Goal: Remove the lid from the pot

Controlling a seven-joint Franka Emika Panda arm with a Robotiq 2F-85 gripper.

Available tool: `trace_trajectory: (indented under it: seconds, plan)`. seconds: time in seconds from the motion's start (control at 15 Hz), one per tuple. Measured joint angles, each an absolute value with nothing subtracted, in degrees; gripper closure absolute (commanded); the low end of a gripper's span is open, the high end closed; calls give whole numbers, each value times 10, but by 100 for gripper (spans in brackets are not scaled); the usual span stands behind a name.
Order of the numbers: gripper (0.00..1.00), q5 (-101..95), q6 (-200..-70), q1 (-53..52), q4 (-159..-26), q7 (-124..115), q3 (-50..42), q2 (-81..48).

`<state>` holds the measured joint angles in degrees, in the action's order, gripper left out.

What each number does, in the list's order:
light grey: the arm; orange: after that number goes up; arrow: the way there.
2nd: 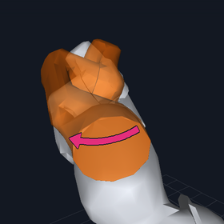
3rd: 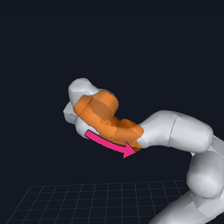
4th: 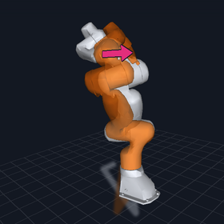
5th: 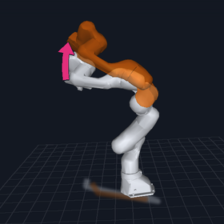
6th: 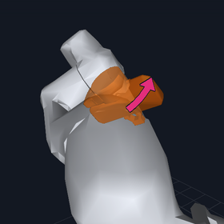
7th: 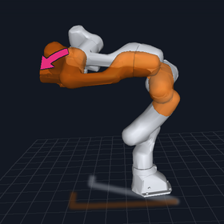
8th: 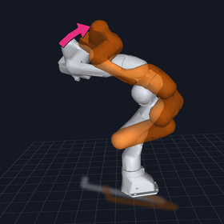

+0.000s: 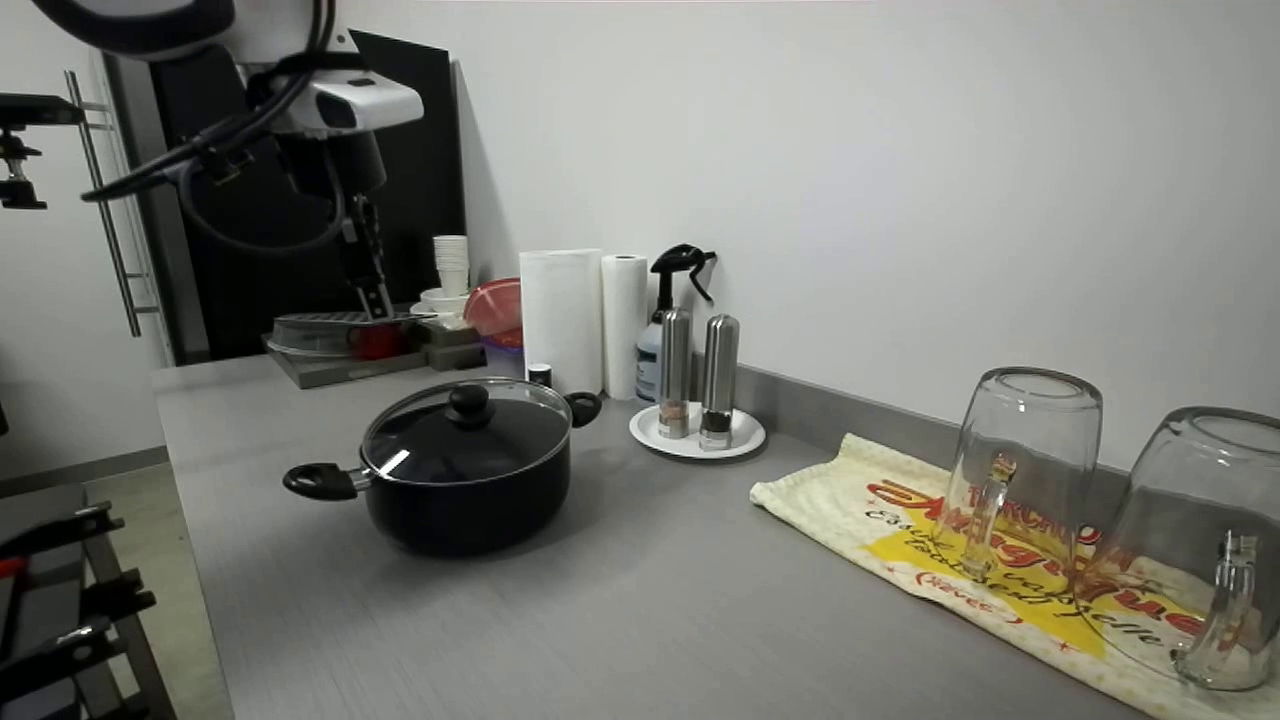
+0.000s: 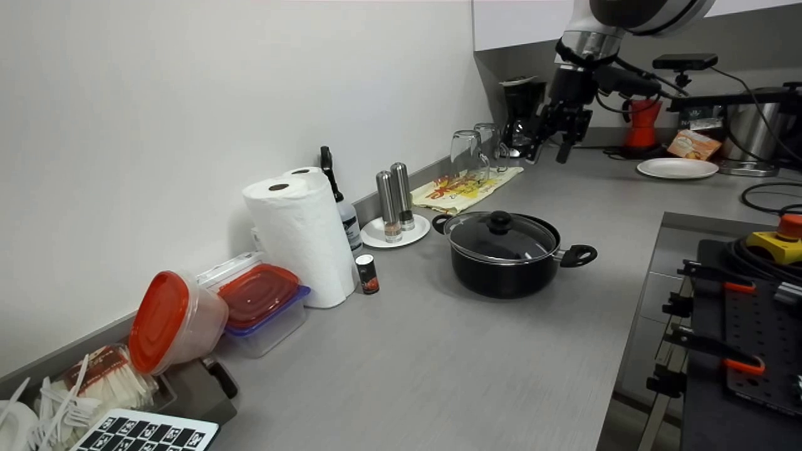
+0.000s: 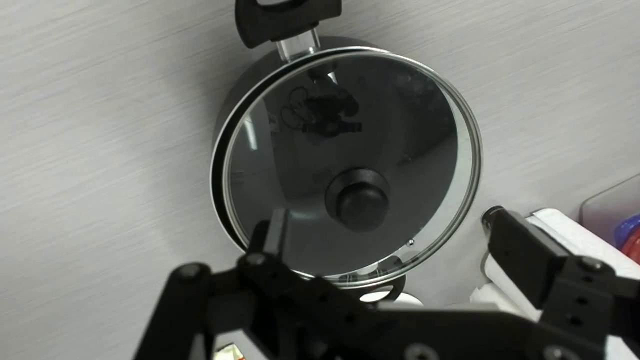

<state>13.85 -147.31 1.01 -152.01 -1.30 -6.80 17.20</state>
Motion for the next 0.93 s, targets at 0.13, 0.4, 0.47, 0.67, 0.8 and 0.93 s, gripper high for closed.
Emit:
trace_trajectory:
  seconds: [0.13,0.4,0.47,0.67,0.8,0.93]
  plan:
    - [0,160,-1484,4,-1510,-13,-66,152]
    - [0,200,-1499,-5,-1480,-13,-61,116]
    - [0,207,-1502,-6,-1472,-13,-60,107]
    - [0,218,-1507,-6,-1452,-13,-57,81]
    - [0,218,-1513,-5,-1444,-13,-57,62]
    - [0,218,-1523,-5,-1437,-13,-56,41]
